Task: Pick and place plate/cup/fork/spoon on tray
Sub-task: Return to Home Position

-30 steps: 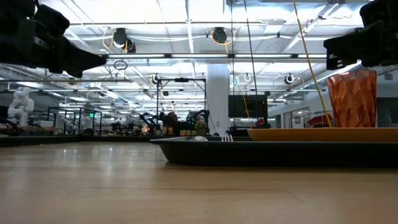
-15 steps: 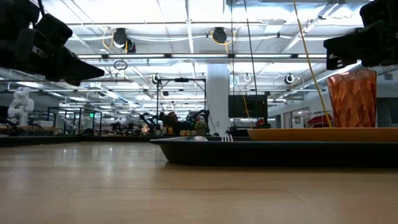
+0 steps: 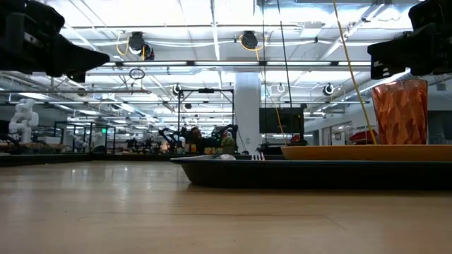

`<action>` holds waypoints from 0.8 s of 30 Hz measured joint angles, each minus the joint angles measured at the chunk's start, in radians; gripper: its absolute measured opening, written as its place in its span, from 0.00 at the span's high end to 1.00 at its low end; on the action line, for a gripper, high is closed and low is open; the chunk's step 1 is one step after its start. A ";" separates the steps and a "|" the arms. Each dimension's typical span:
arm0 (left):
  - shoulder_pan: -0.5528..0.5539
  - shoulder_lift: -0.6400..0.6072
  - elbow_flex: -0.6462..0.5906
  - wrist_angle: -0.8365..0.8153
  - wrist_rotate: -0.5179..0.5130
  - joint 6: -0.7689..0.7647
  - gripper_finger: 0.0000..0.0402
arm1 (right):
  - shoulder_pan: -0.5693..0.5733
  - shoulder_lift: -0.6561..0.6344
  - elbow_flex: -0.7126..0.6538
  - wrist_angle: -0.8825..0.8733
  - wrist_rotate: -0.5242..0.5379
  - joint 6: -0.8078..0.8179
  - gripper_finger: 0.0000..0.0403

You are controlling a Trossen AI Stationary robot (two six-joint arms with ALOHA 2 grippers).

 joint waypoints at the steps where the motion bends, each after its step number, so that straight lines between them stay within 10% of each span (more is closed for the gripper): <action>1: 0.000 0.000 0.001 0.002 -0.002 0.006 0.98 | 0.000 0.000 0.000 0.000 0.000 0.000 1.00; 24: 0.011 0.014 -0.014 0.020 0.086 0.026 0.97 | 0.000 0.000 0.000 -0.001 0.000 0.000 1.00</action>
